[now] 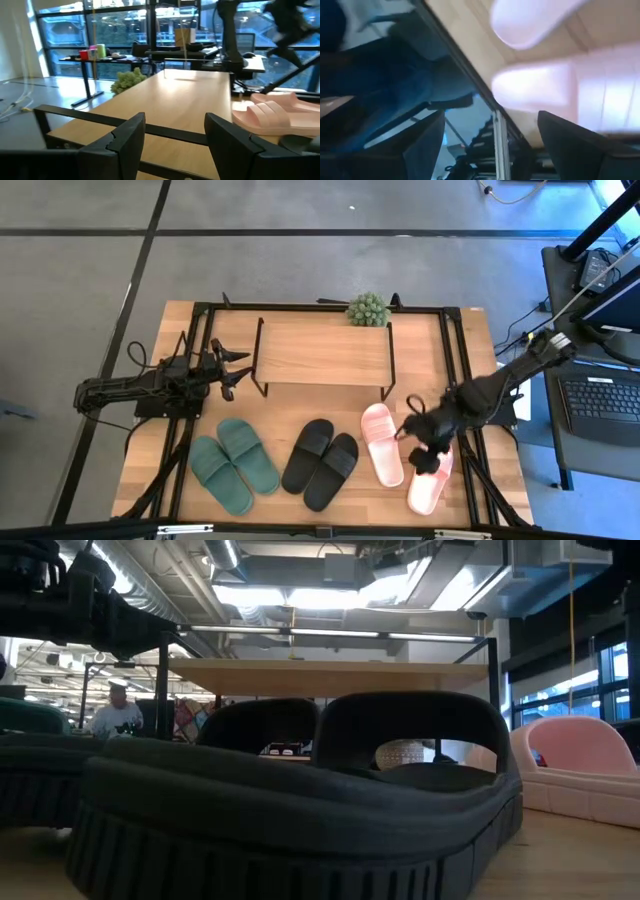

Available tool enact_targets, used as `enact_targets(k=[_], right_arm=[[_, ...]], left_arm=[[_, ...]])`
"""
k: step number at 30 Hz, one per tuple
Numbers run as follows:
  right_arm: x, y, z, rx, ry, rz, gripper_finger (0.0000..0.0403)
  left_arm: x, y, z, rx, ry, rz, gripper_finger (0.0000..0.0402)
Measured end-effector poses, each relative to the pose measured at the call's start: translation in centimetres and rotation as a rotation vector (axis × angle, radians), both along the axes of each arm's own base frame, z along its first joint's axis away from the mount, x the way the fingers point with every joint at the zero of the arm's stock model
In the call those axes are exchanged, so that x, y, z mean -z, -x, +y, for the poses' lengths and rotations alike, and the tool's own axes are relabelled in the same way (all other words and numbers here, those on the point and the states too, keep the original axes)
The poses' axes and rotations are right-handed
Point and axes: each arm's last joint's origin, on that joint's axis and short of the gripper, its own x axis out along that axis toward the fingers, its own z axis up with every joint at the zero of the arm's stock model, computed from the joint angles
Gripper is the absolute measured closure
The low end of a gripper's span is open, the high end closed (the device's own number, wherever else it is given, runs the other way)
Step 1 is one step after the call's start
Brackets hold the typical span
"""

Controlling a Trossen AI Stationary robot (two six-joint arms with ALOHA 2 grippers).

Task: Pick and place slides into the shelf
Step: Put the right pink slide on the shelf

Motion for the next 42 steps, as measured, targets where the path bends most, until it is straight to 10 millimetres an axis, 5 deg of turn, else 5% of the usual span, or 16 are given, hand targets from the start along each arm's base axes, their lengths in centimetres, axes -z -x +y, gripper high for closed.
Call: enact_targets(k=[11,22,30,42], right_arm=[[5.3,-0.6,2.9,0.031,0.095,0.453,0.0083],[6.1,-0.4,2.3,-0.056,0.501,0.371,0.0083],[4.6,-1.9,5.8,-0.155,0.717,0.319,0.0083],[9.7,-2.1,10.3,-0.277,0.775,0.581,0.0083]], left_arm=[[-0.2,0.1,0.2,-0.078,-0.041,0.002,0.0204],[-0.1,0.1,0.2,-0.078,-0.045,0.005,0.0204],[-0.1,0.1,0.2,-0.078,-0.045,0.006,0.0204],[-0.1,0.1,0.2,-0.078,-0.045,0.006,0.0204]])
